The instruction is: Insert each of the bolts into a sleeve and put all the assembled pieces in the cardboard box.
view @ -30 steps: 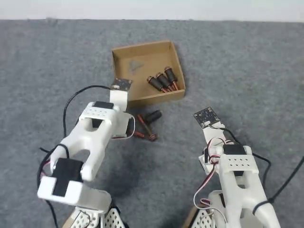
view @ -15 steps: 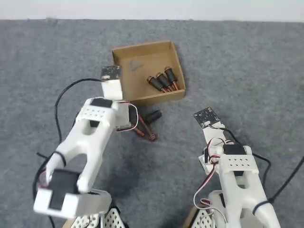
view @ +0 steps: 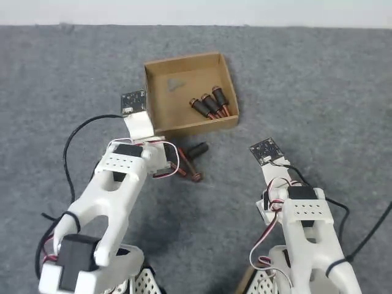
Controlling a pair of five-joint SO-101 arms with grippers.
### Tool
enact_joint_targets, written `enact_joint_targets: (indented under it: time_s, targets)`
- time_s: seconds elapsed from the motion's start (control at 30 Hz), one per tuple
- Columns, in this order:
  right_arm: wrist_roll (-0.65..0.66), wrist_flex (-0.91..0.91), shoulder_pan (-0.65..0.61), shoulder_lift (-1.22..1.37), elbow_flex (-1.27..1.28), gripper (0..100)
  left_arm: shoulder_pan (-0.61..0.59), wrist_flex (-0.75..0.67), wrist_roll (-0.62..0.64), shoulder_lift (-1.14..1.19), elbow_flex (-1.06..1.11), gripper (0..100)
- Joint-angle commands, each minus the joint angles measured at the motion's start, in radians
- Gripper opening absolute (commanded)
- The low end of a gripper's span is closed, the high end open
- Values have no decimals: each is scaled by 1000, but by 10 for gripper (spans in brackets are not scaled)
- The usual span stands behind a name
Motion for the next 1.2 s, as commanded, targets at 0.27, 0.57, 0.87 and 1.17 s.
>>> enact_joint_targets:
  time_s: [0.27, 0.57, 0.87, 1.17]
  targets:
    - [18, -19, 10, -38, -5, 7, 14, -49, 41, -61, 7, 74]
    - [18, -18, 10, -38, -5, 7, -11, -60, 43, -61, 7, 77]
    - [18, -15, 10, -38, -5, 7, -11, -69, 117, 35, -31, 77]
    - [18, -15, 10, -38, -5, 7, -12, 48, 120, 201, -197, 77]
